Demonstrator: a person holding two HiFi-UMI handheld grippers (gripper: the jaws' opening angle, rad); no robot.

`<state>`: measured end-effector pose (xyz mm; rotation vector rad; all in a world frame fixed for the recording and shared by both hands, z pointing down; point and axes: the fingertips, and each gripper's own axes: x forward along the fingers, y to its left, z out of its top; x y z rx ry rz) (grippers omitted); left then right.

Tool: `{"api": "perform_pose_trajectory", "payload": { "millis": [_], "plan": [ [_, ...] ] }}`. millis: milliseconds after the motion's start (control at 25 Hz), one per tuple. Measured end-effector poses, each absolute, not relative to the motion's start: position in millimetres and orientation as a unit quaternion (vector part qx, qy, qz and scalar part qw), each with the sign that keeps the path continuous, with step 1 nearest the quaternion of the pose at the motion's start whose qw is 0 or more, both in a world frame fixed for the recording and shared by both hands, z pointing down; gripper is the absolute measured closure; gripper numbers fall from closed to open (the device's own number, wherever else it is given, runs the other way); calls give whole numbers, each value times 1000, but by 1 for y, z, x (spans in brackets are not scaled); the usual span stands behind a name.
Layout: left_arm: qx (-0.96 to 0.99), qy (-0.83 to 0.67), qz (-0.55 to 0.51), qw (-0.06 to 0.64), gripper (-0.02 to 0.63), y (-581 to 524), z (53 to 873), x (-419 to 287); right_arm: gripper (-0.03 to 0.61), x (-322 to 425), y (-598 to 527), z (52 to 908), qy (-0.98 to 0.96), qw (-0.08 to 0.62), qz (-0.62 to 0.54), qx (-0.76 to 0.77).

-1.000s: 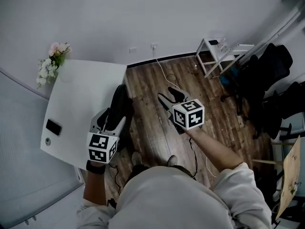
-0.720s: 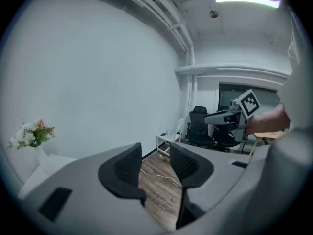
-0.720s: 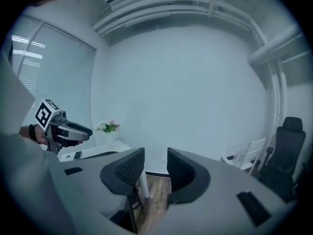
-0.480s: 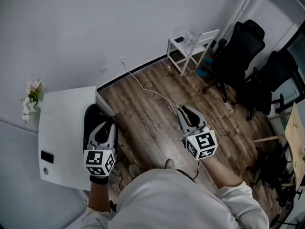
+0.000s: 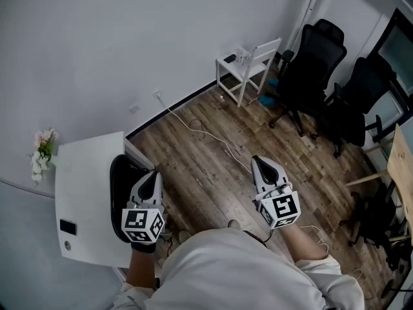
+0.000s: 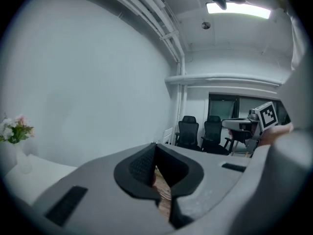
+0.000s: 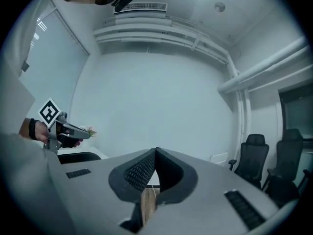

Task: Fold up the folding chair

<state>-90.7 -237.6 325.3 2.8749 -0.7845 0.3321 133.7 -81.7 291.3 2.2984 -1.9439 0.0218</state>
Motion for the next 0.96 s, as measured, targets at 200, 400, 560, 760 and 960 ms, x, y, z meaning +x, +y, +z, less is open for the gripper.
{"api": "perform_pose_trajectory", "payload": {
  "millis": [200,400,560,760,960],
  "plan": [
    [956,-259,117,75,606,-232,329,-89,561,133,-79,287,-645,54,2,763],
    [954,-265,119,76,606,-232,332,-95,561,130,-82,286,-646,51,-1,761],
    [952,-271,119,82,606,-233,333,-101,561,128,-84,287,-649,51,1,759],
    [951,-272,120,85,606,-232,336,-103,561,127,-83,291,-650,53,4,758],
    [951,-272,122,88,606,-228,339,-104,561,128,-79,296,-650,57,5,758]
  ]
}}
